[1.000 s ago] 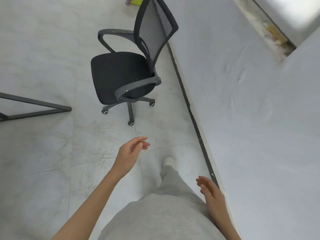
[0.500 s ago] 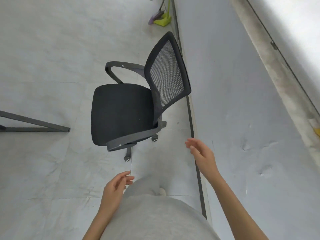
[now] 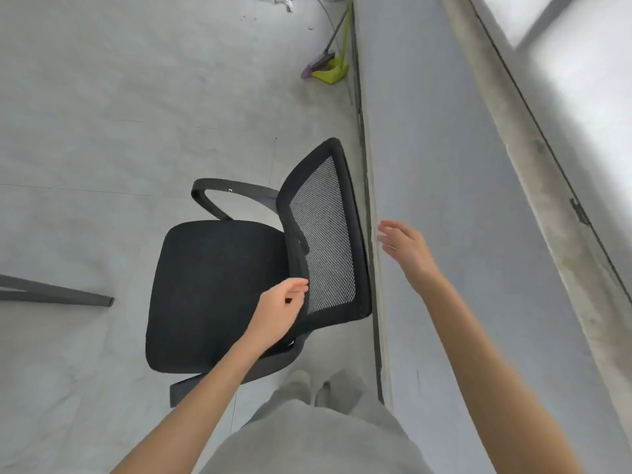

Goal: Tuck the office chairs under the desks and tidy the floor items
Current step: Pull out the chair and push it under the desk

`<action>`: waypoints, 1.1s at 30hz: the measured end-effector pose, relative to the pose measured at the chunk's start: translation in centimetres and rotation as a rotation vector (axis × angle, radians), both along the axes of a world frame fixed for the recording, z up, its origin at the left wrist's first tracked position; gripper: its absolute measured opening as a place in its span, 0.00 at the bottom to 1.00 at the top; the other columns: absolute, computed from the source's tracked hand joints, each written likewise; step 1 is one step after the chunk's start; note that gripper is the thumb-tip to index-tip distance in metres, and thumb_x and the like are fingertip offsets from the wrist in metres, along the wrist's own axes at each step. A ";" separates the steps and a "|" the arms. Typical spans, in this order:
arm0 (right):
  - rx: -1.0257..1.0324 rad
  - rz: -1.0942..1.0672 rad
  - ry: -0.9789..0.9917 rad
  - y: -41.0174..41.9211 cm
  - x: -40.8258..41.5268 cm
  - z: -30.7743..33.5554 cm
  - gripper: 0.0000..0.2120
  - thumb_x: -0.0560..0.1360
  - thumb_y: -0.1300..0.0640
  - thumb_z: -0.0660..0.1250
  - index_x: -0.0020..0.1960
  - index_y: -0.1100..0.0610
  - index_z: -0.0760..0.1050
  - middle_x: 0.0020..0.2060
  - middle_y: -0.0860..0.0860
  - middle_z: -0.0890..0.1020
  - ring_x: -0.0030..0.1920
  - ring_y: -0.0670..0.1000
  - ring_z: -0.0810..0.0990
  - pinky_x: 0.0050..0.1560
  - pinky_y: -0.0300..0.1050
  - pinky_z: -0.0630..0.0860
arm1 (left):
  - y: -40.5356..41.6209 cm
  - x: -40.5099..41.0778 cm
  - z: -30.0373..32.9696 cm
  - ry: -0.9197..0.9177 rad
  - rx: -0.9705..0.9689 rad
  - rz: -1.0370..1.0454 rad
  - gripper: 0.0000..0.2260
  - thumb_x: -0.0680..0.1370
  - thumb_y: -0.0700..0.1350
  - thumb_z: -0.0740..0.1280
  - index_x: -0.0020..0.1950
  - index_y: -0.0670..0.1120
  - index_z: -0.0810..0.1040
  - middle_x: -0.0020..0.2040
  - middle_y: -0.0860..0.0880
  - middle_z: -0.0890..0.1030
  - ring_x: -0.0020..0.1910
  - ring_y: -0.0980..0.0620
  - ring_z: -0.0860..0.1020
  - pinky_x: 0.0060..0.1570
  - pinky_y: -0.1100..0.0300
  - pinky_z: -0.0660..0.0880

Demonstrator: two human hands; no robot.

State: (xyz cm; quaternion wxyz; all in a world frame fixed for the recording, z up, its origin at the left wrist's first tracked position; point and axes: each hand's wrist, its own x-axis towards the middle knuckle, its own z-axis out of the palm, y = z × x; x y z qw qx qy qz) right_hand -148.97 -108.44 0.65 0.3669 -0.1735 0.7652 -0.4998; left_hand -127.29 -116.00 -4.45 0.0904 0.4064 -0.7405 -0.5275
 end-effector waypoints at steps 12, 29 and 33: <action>0.135 0.129 -0.349 -12.2 -7.0 -0.9 0.14 0.78 0.60 0.56 0.60 0.65 0.72 0.60 0.64 0.76 0.47 0.53 0.74 0.58 0.50 0.73 | 0.6 -14.1 -1.8 -0.178 -0.038 0.081 0.32 0.76 0.52 0.64 0.74 0.42 0.54 0.74 0.45 0.60 0.72 0.48 0.58 0.69 0.54 0.58; 0.076 1.051 1.265 -3.3 -5.1 -7.0 0.32 0.64 0.70 0.67 0.67 0.62 0.67 0.71 0.65 0.62 0.72 0.67 0.54 0.69 0.65 0.55 | 6.2 0.4 -1.2 -0.317 -0.043 -0.085 0.28 0.71 0.42 0.67 0.70 0.50 0.63 0.68 0.55 0.68 0.64 0.56 0.68 0.62 0.60 0.68; -0.008 1.218 1.347 -0.9 -2.0 -8.6 0.22 0.61 0.65 0.74 0.55 0.61 0.77 0.58 0.59 0.79 0.64 0.62 0.74 0.64 0.65 0.63 | 8.4 6.2 -0.7 -0.385 -0.060 0.015 0.26 0.71 0.39 0.64 0.68 0.53 0.66 0.66 0.58 0.70 0.63 0.57 0.70 0.60 0.62 0.69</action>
